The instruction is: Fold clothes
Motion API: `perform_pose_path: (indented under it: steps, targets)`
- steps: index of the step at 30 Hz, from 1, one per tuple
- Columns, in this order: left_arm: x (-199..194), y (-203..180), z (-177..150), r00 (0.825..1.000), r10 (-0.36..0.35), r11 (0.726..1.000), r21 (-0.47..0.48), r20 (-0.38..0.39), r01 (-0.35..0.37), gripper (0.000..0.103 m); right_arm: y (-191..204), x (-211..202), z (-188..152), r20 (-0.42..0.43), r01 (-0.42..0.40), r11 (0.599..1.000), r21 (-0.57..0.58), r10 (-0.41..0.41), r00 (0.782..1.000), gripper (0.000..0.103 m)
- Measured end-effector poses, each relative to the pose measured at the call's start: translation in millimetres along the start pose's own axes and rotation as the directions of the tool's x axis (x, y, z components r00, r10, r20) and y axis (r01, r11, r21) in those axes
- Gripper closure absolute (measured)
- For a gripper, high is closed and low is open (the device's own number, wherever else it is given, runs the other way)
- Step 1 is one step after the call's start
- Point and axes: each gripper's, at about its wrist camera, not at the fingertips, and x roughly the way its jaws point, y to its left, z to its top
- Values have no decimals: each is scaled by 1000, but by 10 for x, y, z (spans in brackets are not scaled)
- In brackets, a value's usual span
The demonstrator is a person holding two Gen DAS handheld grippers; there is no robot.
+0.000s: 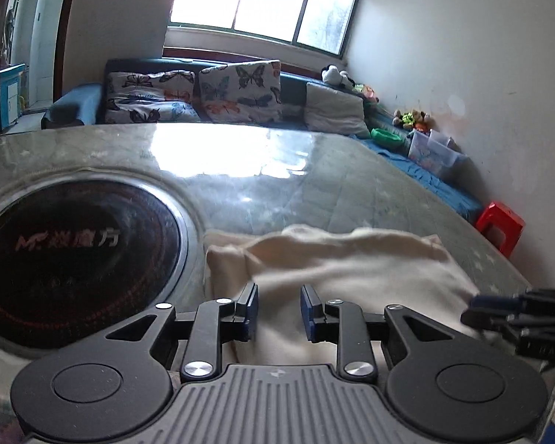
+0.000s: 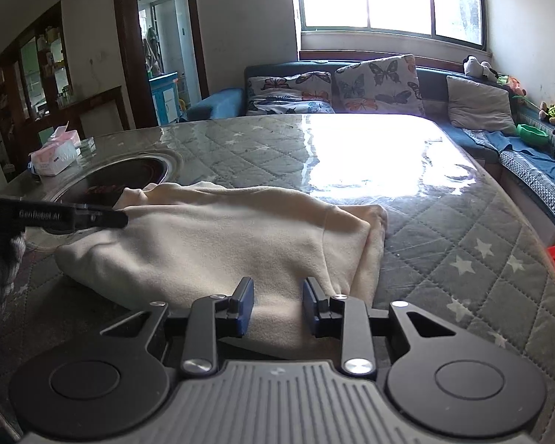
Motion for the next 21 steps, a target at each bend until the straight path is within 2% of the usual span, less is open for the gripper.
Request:
perform_pose_path:
  steps: [9,12,16,21]
  targets:
    - [206,201,82,988,151,988,22,-15,-151,75,5,14,25,-10,-3,1000,-6,3,1000,73]
    - [180,182,146,991,136,991,18,-4,-136,77,5,40,110,-12,-8,1000,-9,8,1000,72]
    - [226,-32,254,997,77,995,63,12,-77,77,-4,163,302,-10,-8,1000,-23,8,1000,71]
    - [463,-204,323,999,47,993,110,-16,-45,76,-25,412,570,-14,-12,1000,-28,11,1000,72]
